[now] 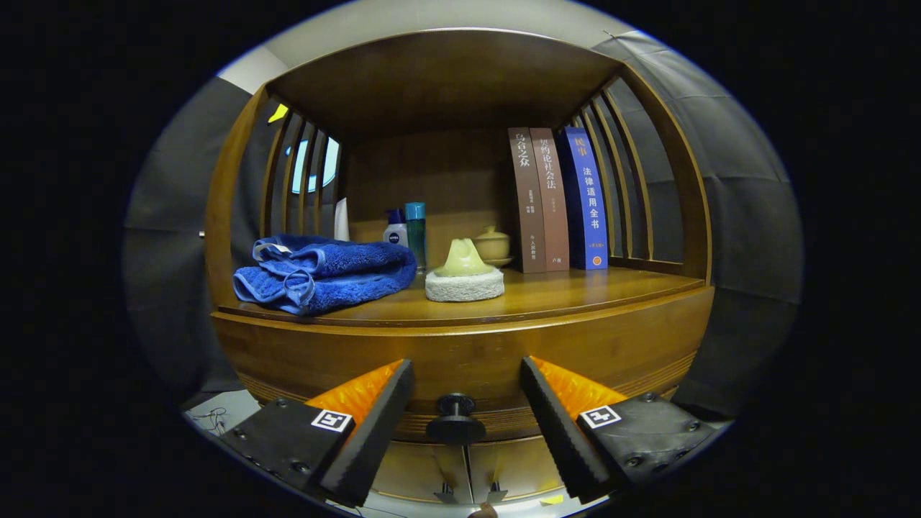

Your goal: Pull open the drawer, take out the items inside it, and place them on the countertop above the cabinet.

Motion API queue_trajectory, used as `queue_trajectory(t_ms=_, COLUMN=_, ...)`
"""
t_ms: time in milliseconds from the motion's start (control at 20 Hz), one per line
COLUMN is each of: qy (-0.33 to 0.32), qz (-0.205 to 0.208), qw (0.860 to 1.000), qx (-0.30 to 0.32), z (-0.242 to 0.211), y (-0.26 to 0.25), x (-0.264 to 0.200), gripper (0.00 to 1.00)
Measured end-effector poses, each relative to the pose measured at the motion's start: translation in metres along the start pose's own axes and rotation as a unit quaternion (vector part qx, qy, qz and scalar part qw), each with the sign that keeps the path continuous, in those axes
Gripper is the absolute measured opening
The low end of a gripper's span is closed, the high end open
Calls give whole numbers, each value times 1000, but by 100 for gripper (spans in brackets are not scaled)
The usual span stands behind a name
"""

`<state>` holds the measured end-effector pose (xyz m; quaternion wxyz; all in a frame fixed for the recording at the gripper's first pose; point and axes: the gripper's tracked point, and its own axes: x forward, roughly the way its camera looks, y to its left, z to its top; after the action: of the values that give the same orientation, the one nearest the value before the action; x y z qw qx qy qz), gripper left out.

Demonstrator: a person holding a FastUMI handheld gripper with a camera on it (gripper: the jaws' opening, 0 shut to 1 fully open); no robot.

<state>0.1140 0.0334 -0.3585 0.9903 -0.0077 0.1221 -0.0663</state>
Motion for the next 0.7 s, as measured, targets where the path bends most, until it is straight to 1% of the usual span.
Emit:
queue_trajectory(t_ms=100, qy=7, qz=3, qw=1000, qx=-1, z=-3, y=0, x=0, gripper=99)
queue_trajectory(t_ms=250, qy=46, qz=21, qw=999, qx=-8, z=-18, y=1, x=-13, gripper=99)
queue_trajectory(t_ms=350, qy=43, qz=25, qw=999, qx=-15, z=-6, y=-6, x=-29, gripper=99)
queue_trajectory(t_ms=500, qy=11, qz=36, qw=999, qx=-28, z=53, y=-11, x=-59, gripper=99)
queue_trajectory(t_ms=550, qy=-4, qz=43, qw=998, qx=-35, z=80, y=-9, x=-68, gripper=99)
queue_trajectory(t_ms=700, qy=-40, qz=45, qw=997, qx=-47, z=163, y=-9, x=-93, gripper=99)
